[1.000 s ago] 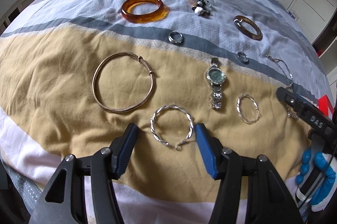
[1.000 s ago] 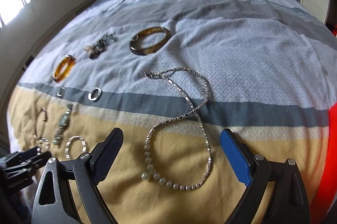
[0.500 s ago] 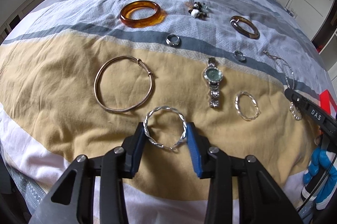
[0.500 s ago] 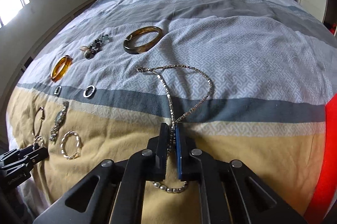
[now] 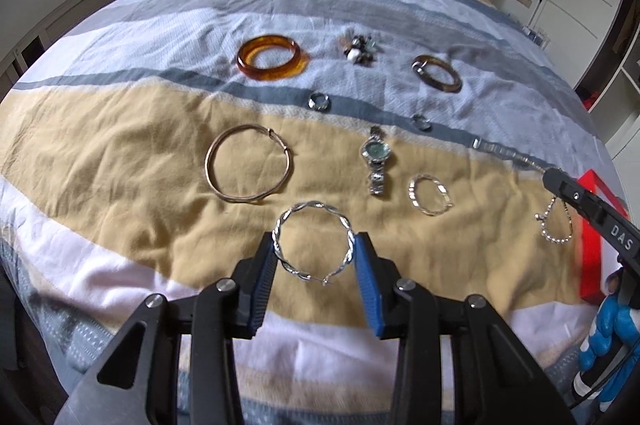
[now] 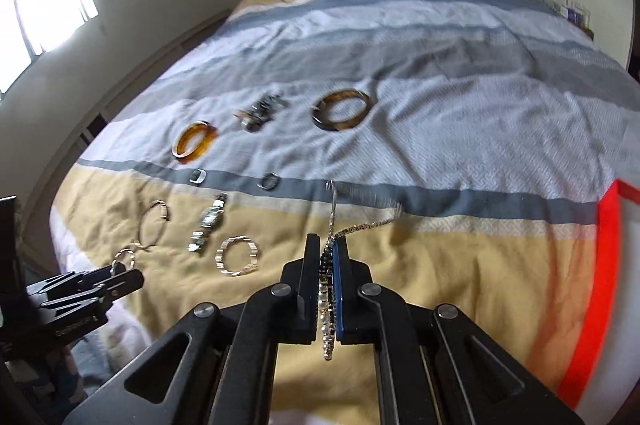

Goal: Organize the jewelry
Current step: 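Carry the bracelet and necklace in both tools over the red-rimmed white box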

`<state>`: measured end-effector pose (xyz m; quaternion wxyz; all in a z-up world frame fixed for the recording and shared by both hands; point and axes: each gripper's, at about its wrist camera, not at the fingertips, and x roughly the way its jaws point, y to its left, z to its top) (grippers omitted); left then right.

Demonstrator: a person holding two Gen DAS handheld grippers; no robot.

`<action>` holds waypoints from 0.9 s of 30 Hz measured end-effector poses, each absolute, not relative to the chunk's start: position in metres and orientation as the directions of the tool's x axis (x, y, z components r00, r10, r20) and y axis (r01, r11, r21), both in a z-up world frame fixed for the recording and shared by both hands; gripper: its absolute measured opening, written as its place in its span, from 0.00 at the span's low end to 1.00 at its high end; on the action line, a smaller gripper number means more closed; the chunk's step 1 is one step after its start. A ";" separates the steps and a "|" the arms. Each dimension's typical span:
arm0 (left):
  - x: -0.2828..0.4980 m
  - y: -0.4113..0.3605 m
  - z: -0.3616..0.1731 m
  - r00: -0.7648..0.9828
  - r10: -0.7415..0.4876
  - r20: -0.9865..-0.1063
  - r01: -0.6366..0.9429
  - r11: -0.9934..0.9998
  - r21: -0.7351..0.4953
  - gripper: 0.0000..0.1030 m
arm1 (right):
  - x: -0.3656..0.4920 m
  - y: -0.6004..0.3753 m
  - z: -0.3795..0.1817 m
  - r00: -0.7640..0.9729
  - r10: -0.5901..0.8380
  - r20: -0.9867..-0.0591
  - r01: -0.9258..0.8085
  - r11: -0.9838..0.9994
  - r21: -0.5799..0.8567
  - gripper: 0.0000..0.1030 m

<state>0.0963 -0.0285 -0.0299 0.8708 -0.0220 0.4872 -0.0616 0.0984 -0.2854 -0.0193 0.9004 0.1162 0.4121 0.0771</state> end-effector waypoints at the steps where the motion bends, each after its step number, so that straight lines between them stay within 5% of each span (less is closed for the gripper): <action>1: 0.092 -0.028 -0.026 0.523 -0.134 -0.842 0.087 0.991 -0.103 0.35 | 0.092 -0.284 -0.013 0.656 0.237 -0.717 -0.048 0.961 0.273 0.06; 14: 0.035 -0.065 0.033 0.574 -0.249 -0.780 0.206 0.966 -0.158 0.35 | 0.006 -0.301 0.052 0.743 0.200 -0.639 -0.048 0.968 0.247 0.05; 27: 0.022 -0.210 0.074 0.471 -0.500 -0.727 0.517 0.824 -0.232 0.35 | -0.040 -0.427 0.077 0.796 -0.021 -0.605 0.150 0.975 0.164 0.06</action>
